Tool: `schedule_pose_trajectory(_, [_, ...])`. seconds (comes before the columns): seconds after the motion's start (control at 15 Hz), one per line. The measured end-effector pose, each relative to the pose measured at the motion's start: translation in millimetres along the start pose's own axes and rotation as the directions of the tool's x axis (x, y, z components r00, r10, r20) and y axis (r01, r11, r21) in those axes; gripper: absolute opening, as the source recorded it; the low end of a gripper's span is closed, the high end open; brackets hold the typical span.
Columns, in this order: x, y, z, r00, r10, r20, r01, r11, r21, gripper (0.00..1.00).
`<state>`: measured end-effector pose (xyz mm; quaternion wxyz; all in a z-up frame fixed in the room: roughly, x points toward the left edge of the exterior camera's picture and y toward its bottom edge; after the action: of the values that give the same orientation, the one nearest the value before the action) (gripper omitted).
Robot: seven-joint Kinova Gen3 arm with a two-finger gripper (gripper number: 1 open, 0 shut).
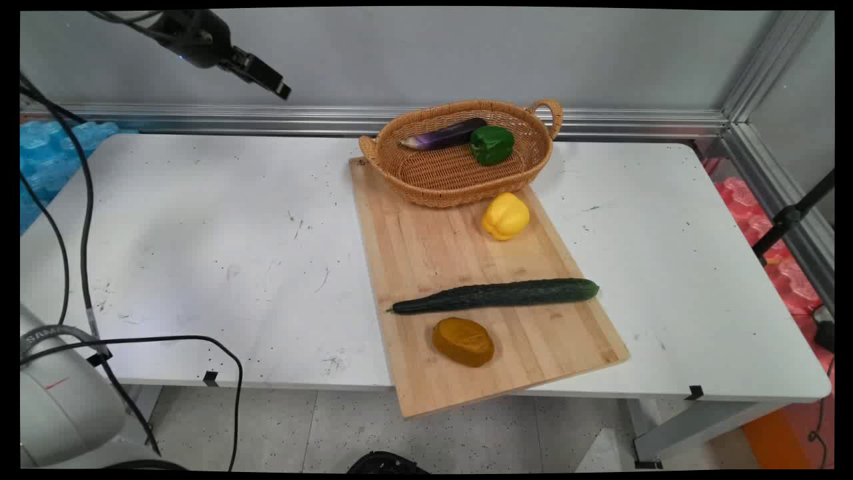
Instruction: Pick up the potato from the cutting board
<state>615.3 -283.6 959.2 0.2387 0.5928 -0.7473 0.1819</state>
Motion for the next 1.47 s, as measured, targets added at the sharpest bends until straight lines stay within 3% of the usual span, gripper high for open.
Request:
schedule_pose_trajectory(0.13, [-3.6,11.0,-2.8,0.998,0.067,0.008,-0.066,0.996,-0.053,1.00])
schedule_pose_trajectory(0.33, [-10.6,29.1,-8.0,0.983,0.183,0.013,-0.179,0.973,-0.144,1.00])
schedule_pose_trajectory(0.67, [-19.3,53.4,-13.4,0.939,0.345,-0.005,-0.334,0.904,-0.269,1.00])
schedule_pose_trajectory(0.87, [-23.8,65.6,-14.8,0.904,0.426,-0.025,-0.410,0.851,-0.329,1.00])
schedule_pose_trajectory(1.27, [-32.9,103.5,-11.5,0.790,0.603,-0.109,-0.577,0.672,-0.464,1.00])
schedule_pose_trajectory(1.47, [-36.8,127.1,-4.4,0.720,0.674,-0.166,-0.646,0.563,-0.516,1.00])
